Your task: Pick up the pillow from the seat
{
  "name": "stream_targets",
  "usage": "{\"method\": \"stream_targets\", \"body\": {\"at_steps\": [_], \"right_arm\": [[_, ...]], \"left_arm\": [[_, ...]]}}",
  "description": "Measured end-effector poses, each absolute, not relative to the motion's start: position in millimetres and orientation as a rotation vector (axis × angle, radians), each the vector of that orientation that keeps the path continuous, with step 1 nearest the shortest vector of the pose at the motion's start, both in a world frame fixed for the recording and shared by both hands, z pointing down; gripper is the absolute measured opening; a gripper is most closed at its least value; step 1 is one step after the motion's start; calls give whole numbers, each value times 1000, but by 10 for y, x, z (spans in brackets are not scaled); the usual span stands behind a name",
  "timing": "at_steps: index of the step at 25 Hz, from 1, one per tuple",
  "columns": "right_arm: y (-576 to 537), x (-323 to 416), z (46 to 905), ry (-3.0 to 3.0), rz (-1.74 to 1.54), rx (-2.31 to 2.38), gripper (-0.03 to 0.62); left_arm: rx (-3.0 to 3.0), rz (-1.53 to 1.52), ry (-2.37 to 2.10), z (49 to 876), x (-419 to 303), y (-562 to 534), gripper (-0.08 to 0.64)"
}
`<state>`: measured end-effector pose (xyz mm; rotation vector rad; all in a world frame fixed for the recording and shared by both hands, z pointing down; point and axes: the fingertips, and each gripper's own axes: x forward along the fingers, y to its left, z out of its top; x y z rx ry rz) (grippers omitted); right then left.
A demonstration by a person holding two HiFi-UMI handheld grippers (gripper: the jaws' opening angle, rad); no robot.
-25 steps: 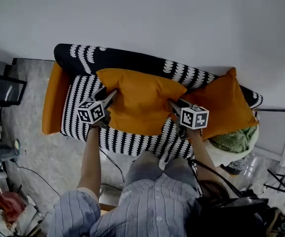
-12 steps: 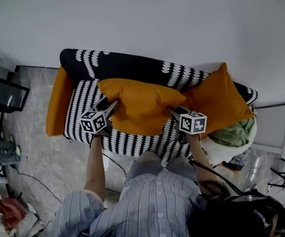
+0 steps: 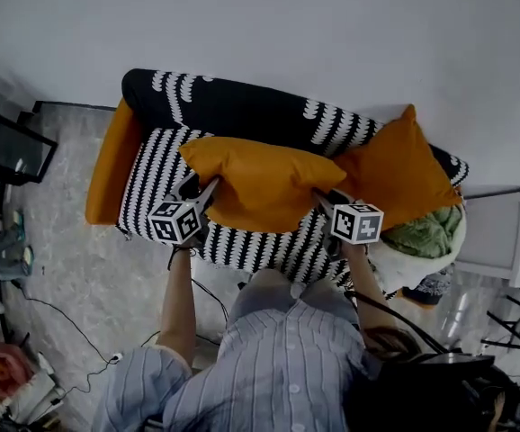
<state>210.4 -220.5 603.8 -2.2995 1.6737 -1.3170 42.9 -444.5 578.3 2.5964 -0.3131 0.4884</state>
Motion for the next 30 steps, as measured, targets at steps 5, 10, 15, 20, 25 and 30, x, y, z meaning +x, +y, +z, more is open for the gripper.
{"method": "stream_targets", "body": {"at_steps": [5, 10, 15, 20, 25, 30], "right_arm": [[-2159, 1910, 5936, 1751, -1302, -2292, 114], [-2214, 1816, 5692, 1845, -1232, -2254, 112], [-2168, 1747, 5453, 1952, -1170, -2226, 112], [-2048, 1661, 5270, 2076, -1115, -2182, 112], [-1851, 1552, 5137, 2178, -1084, -2119, 112], [-1609, 1477, 5097, 2273, -1072, -2045, 112]], "left_arm": [[2587, 475, -383, 5684, 97, -4286, 204], [2568, 389, -478, 5470, -196, -4163, 202], [2541, 296, -584, 5285, -430, -3939, 202], [2512, 230, -693, 5139, -663, -3630, 204], [2476, 170, -800, 5014, -895, -3243, 203], [2424, 132, -906, 4987, -1093, -2790, 203]]}}
